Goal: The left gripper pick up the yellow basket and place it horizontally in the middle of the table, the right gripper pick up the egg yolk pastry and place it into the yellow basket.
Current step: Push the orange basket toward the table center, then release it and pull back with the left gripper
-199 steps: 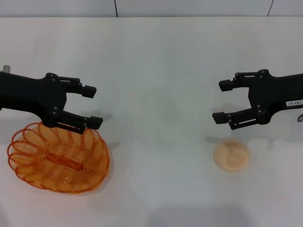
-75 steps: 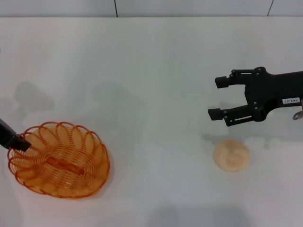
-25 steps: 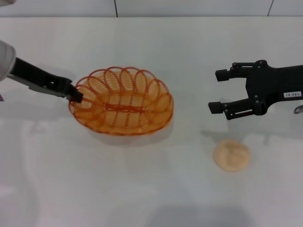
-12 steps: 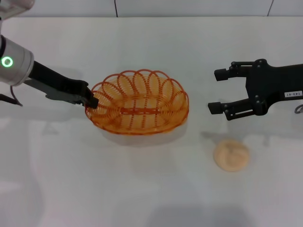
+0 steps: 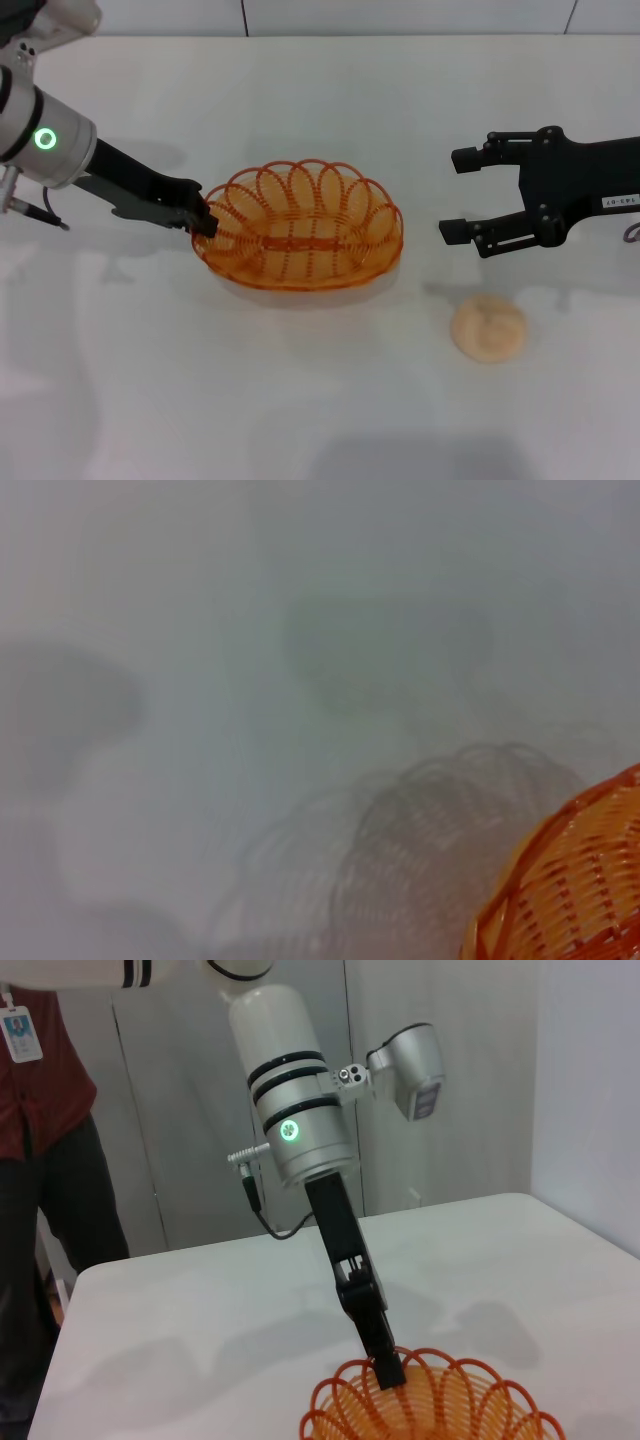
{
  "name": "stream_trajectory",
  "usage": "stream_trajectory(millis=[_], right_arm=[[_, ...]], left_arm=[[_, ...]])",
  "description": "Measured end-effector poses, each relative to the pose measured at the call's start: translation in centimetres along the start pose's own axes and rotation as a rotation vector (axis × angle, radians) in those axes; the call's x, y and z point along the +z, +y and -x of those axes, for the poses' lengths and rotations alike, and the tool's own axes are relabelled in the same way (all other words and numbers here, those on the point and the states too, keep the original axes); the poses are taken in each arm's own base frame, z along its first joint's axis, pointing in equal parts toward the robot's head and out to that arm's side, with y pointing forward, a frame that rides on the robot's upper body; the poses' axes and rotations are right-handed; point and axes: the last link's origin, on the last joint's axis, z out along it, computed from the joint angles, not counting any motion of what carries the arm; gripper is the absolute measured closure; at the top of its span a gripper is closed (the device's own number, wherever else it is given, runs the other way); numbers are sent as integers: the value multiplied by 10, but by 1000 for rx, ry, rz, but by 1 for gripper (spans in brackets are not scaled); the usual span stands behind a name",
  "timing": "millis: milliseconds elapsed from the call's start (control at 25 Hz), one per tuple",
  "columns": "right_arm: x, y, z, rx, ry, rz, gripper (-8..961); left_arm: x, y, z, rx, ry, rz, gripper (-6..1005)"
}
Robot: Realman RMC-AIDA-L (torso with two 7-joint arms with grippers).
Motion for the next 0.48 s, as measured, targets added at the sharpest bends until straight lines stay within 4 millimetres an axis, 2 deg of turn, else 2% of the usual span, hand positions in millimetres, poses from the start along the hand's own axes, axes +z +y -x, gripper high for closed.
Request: stream_trajectory(millis=[480], right_arm=[[1,1,-1,-4,2,3,81]], left_arm=[[10,2,-2,10,-3,-19,925]])
